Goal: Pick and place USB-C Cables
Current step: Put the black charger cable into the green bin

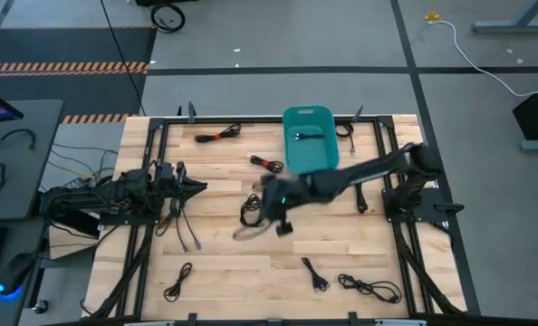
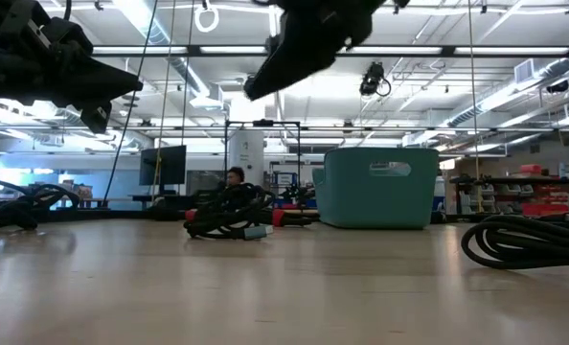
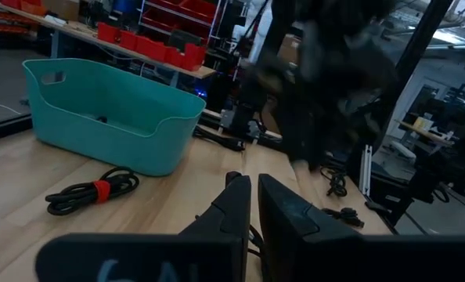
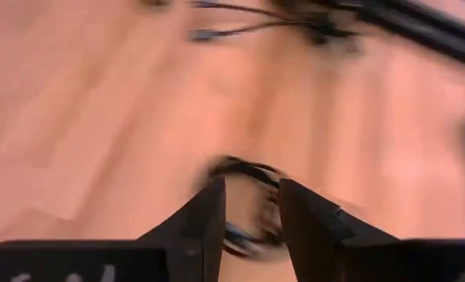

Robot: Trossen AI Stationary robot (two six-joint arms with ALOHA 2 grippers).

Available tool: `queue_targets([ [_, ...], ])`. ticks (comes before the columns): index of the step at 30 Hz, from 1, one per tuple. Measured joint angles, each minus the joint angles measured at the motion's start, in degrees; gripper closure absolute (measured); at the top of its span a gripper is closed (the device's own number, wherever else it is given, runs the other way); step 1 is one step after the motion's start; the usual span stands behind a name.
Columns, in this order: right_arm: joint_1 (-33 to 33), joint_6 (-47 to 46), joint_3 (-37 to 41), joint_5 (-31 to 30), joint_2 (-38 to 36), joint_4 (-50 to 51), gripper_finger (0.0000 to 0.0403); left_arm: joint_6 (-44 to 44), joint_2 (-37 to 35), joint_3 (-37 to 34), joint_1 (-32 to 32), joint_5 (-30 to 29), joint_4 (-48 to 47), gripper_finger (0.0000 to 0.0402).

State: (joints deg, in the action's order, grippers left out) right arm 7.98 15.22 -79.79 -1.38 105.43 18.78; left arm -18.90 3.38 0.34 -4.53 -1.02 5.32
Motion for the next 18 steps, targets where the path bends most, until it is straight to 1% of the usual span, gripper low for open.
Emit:
queue_targets([
  [3,1.10,2.81,0.00,4.35,4.11,-1.23,0.0260,-0.01,-0.01,0.01,0.01,0.00,0.00,0.0373],
  [6,1.34,5.78,0.02,5.12,7.33,-1.00,0.0235,0.00,-0.02,0.00,0.00,0.00,0.00,0.0372],
  [8,1.34,8.13,0.04,3.65,8.94,-1.32,0.0216,0.00,0.00,0.00,0.00,0.02,0.02,0.0369],
  [12,1.41,12.10,0.04,-2.22,10.92,-2.19,0.0193,0.00,-0.02,0.02,0.00,0.00,0.02,0.0364],
  [15,1.23,14.06,-0.05,-2.45,11.76,-2.85,0.0193,0.00,-0.02,0.01,0.00,0.01,0.04,0.0363],
  [18,1.06,15.74,0.00,-2.65,13.07,-2.78,0.0205,-0.01,-0.02,0.01,0.01,0.00,0.10,0.0363],
])
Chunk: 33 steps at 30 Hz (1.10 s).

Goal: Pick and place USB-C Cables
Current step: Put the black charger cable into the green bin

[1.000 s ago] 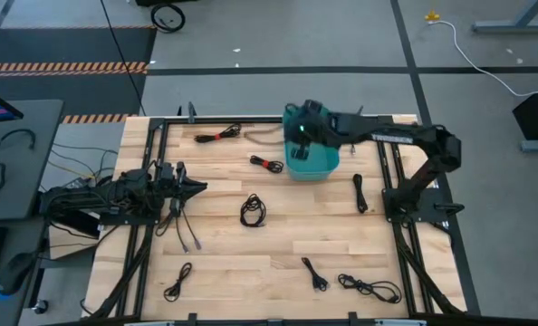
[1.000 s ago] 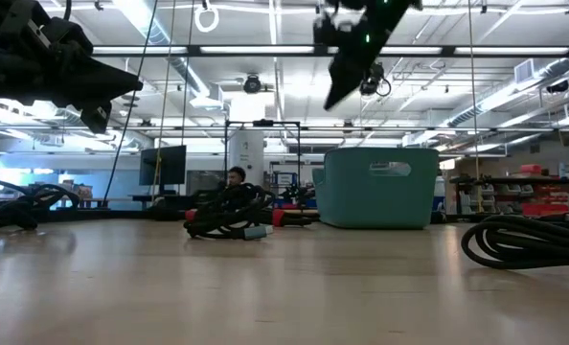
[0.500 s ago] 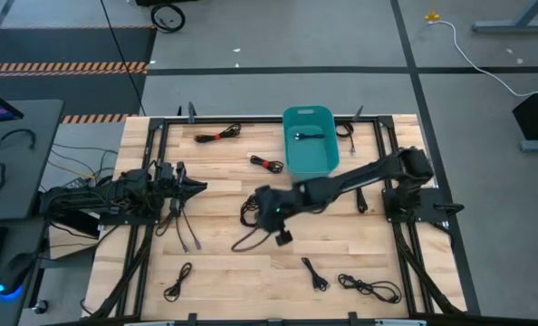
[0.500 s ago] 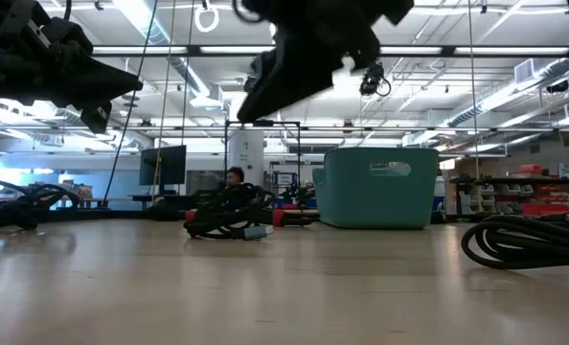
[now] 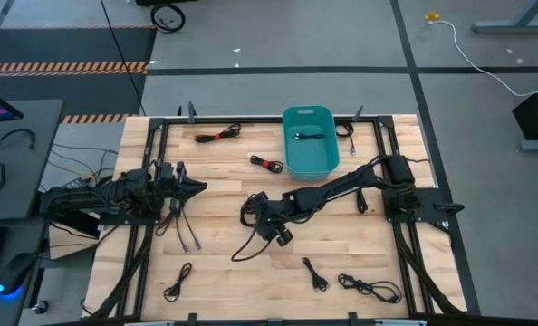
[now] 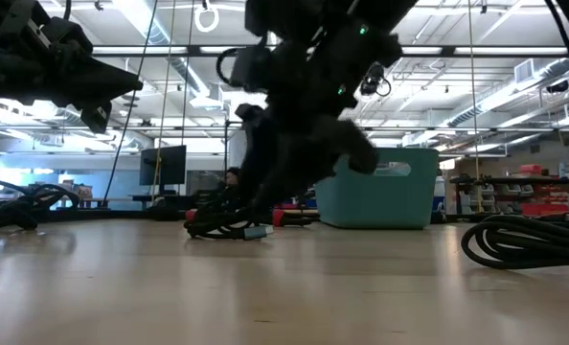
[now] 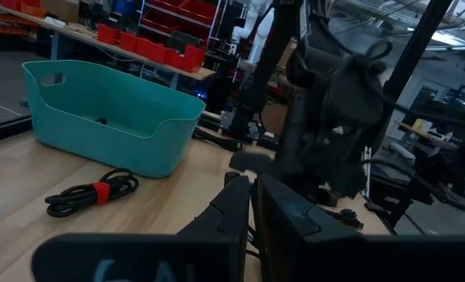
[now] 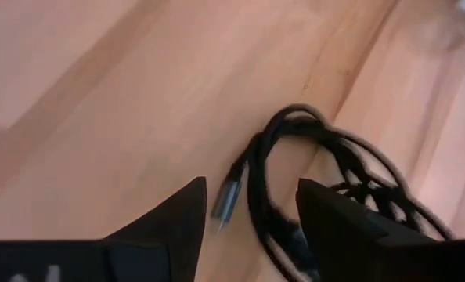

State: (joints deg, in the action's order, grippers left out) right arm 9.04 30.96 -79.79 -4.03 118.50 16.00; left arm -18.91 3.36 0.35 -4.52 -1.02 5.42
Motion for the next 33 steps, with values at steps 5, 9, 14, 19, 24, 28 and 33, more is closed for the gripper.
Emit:
queue_targets([
  [5,-0.61,0.31,-0.05,-2.39,3.21,-1.14,0.0236,-0.01,0.46,-0.01,-0.01,0.05,0.48,0.0367],
  [9,-0.83,0.03,-0.21,-4.29,3.91,-0.89,0.0287,0.00,0.79,0.01,0.01,0.13,0.64,0.0371],
  [14,-1.67,-3.20,-0.09,-6.13,3.16,1.13,0.0377,0.01,0.76,0.01,-0.01,0.20,0.37,0.0372],
  [19,-1.64,-3.88,0.25,-13.51,-1.99,2.47,0.0375,0.01,0.76,0.01,0.01,0.20,0.49,0.0366],
  [24,-0.53,-7.09,0.12,-15.99,-11.78,4.34,0.0375,0.01,0.76,0.01,-0.01,0.20,0.52,0.0370],
  [28,-1.29,-12.51,-0.02,-17.47,-21.39,4.88,0.0375,0.01,0.76,-0.01,-0.01,0.20,0.52,0.0374],
  [33,-9.25,-20.37,0.07,-11.68,-30.10,13.52,0.0375,0.01,0.76,0.00,0.01,0.20,0.52,0.0367],
])
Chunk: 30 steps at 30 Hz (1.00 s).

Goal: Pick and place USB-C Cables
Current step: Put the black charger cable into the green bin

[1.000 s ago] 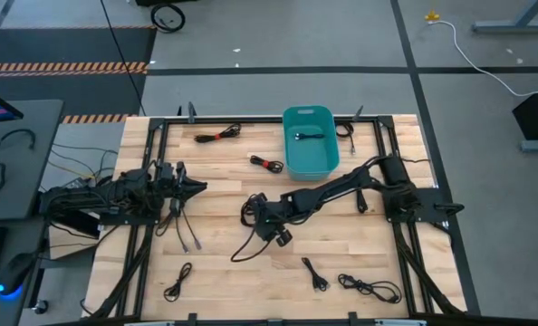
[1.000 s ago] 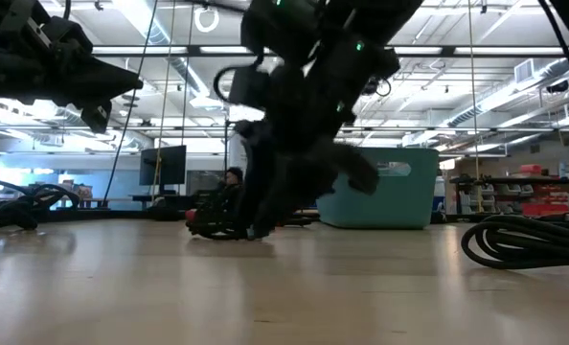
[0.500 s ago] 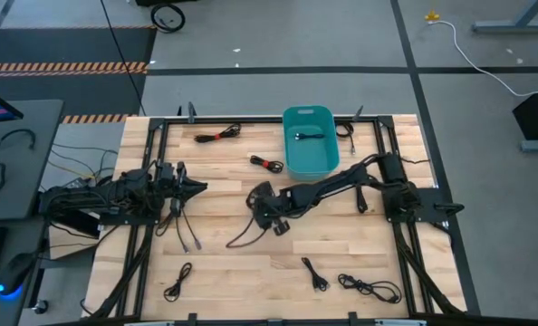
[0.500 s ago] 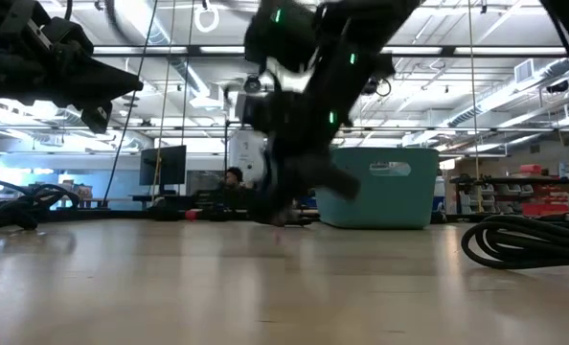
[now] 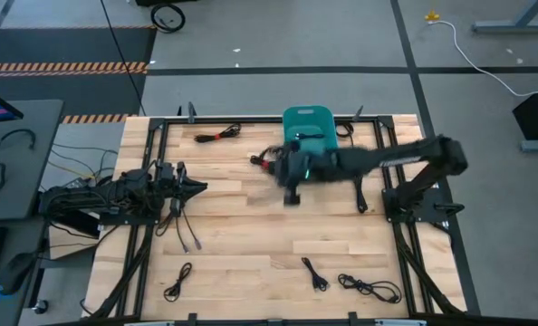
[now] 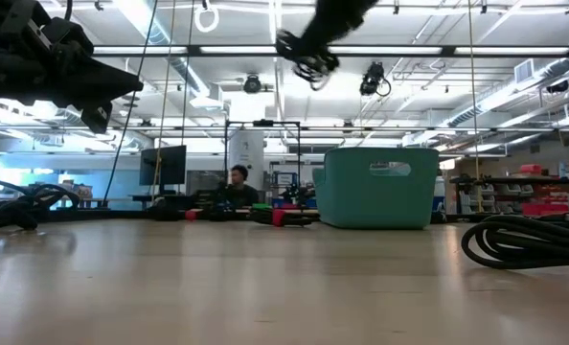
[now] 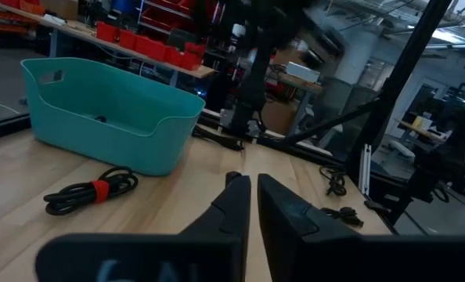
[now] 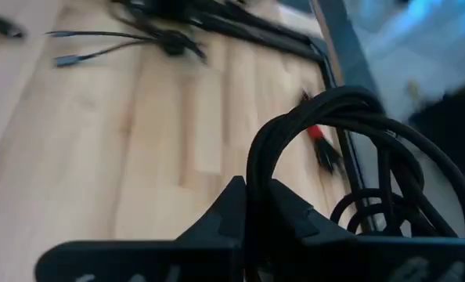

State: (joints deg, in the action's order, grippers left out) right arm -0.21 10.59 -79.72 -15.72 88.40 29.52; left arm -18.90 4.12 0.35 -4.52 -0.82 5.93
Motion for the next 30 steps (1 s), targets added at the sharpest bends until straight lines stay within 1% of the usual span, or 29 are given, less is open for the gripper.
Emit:
queue_targets([
  [3,-8.92,-4.74,2.40,10.17,-2.71,0.82,0.0375,0.00,0.00,0.01,-0.01,0.00,0.00,0.0363],
  [6,-17.64,-8.18,6.75,19.41,-2.42,0.73,0.0375,0.00,0.00,-0.01,0.00,0.00,0.00,0.0364],
  [9,-24.41,-10.23,10.84,24.86,-0.76,0.17,0.0375,0.00,0.00,0.01,-0.01,0.00,0.01,0.0368],
  [11,-27.53,-10.64,13.18,25.71,0.72,-0.27,0.0375,0.00,0.00,0.01,-0.01,0.00,0.00,0.0370],
  [14,-30.31,-11.28,15.23,26.13,2.80,-0.82,0.0375,0.00,0.00,0.01,-0.02,0.00,0.00,0.0371],
  [18,-32.64,-12.32,16.08,29.08,6.17,-0.81,0.0375,0.00,0.00,0.00,0.00,0.00,0.02,0.0367],
  [21,-33.30,-12.07,16.06,29.61,8.63,-1.30,0.0375,0.00,0.00,0.00,0.00,0.00,0.02,0.0364],
  [27,-33.79,-10.56,16.06,26.84,12.11,-0.32,0.0336,0.00,0.00,0.00,-0.01,0.00,0.02,0.0366],
  [30,-33.74,-10.59,16.06,26.86,12.82,1.13,0.0314,0.00,0.00,0.01,0.00,0.00,0.02,0.0369],
])
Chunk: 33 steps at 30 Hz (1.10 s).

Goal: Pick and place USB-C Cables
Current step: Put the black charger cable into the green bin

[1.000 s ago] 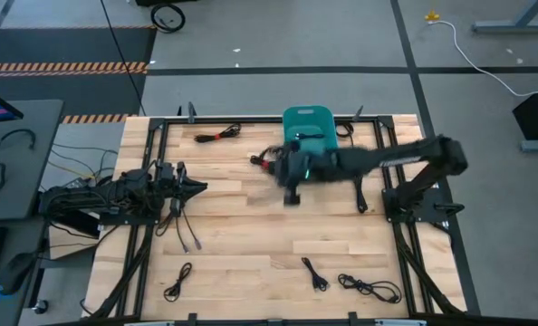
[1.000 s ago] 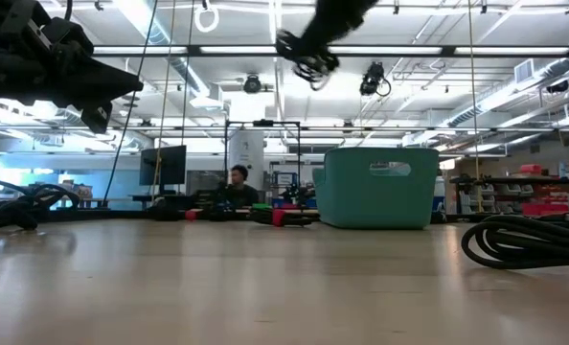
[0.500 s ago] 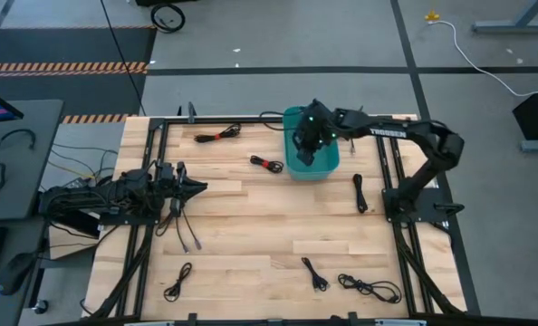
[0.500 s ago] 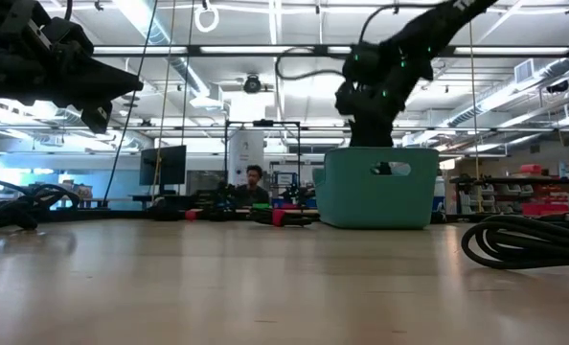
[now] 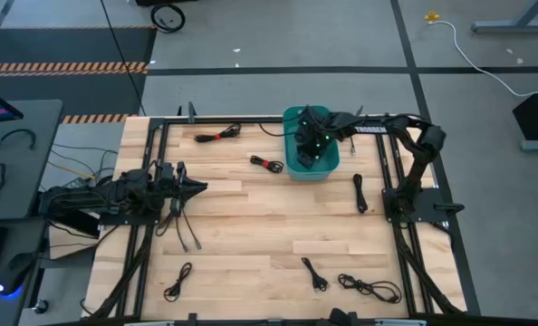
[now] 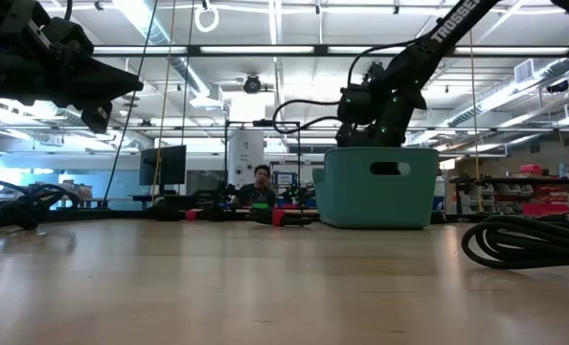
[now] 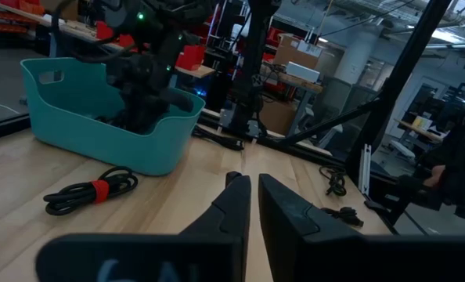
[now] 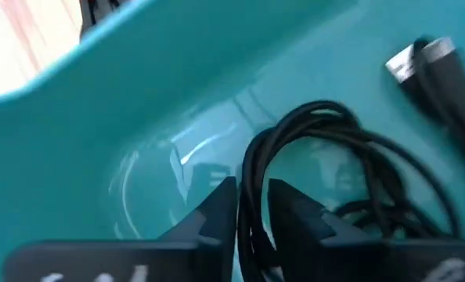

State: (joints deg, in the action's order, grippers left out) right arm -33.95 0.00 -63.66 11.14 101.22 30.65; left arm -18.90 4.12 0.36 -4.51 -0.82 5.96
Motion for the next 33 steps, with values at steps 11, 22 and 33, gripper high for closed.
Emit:
queue_targets([
  [11,0.81,1.91,-0.04,-8.34,-8.26,1.51,0.0240,0.00,0.00,-0.01,0.00,0.00,0.00,0.0364],
  [22,9.87,-0.76,-0.07,-16.07,-19.48,1.51,0.0251,0.00,0.00,0.00,-0.02,0.01,0.00,0.0366],
  [33,35.46,-9.18,-0.09,-28.52,-21.56,-2.49,0.0276,0.00,0.00,-0.02,0.00,0.02,0.00,0.0368],
])
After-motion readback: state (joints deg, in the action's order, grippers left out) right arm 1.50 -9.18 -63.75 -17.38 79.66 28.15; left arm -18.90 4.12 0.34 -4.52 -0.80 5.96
